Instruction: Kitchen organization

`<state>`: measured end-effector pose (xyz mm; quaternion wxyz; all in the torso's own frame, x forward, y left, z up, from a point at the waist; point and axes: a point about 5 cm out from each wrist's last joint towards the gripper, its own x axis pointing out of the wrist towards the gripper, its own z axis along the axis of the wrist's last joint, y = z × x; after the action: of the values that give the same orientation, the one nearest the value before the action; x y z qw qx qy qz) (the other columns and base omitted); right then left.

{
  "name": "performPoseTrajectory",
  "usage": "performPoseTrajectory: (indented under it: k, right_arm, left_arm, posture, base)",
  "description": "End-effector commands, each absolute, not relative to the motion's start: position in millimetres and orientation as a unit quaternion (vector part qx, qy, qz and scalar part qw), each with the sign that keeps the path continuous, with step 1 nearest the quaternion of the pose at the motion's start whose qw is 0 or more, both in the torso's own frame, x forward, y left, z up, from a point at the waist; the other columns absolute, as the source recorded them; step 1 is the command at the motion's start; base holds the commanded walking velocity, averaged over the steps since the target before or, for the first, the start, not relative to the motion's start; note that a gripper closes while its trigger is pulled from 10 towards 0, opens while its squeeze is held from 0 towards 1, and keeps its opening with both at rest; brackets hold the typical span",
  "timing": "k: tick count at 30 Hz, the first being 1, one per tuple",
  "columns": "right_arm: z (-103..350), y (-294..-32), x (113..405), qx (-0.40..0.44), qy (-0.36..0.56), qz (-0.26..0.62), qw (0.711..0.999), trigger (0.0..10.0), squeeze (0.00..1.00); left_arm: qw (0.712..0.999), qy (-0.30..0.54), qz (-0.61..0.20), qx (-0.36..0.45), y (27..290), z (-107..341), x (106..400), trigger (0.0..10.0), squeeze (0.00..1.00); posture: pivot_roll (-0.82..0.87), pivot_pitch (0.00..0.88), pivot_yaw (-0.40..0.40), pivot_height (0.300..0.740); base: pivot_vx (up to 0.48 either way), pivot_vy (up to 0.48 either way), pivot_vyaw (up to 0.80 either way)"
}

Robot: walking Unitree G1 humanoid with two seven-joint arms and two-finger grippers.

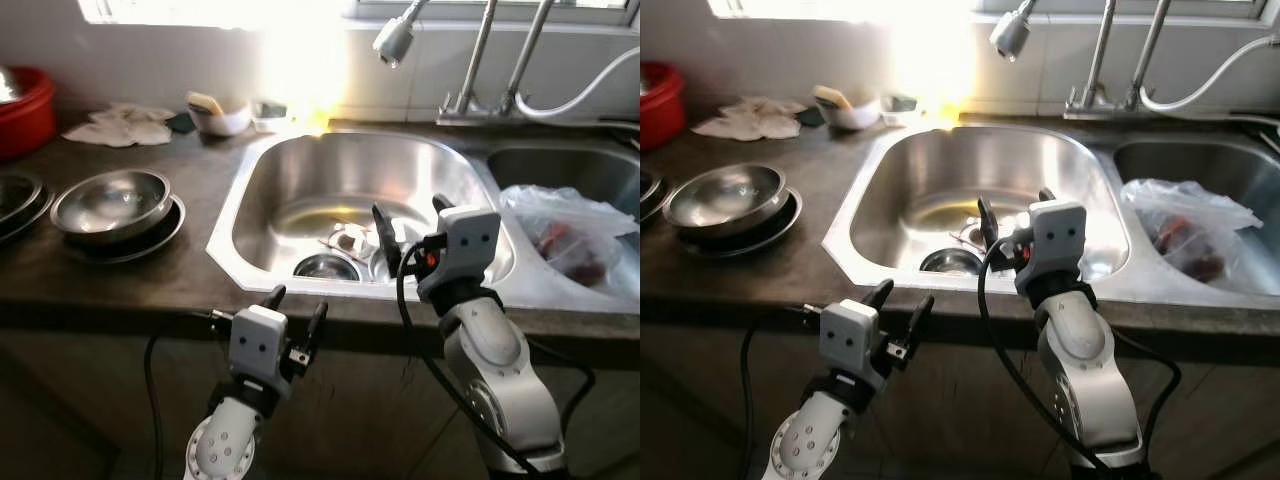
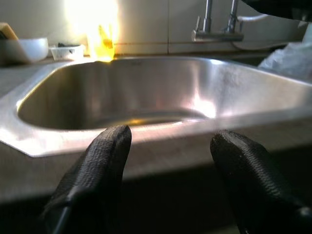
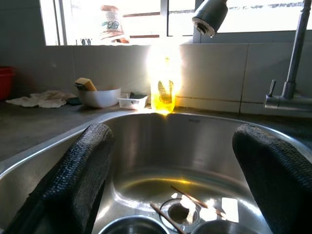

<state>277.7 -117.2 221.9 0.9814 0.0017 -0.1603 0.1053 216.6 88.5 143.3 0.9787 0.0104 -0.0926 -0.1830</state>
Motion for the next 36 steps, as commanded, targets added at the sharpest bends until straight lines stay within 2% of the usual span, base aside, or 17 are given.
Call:
performPoseTrajectory:
  k: [1,14,36]
  right_arm:
    - [224.5,-118.3,275.8,0.002,-0.164,0.1,0.981,10.0,0.0]
    - [218.4,-116.8,276.0,-0.022,-0.151,0.101,0.983,10.0,0.0]
    - [213.6,-114.7,277.0,-0.027,-0.141,0.105,0.984,10.0,0.0]
  left_arm:
    - [0.978,-0.093,-0.189,0.011,86.8,142.5,215.7,10.0,0.0]
    - [0.978,-0.09,-0.189,0.013,86.8,141.2,215.5,10.0,0.0]
    - [0.981,-0.08,-0.175,0.021,86.6,139.1,218.7,10.0,0.0]
  posture:
    - [0.04,0.078,-0.024,0.74]
    - [0.05,0.07,-0.016,0.74]
    - [0.05,0.079,-0.028,0.74]
  base:
    - [-0.289,0.0,0.0]
    - [-0.229,0.0,0.04]
    - [0.0,0.0,0.8]
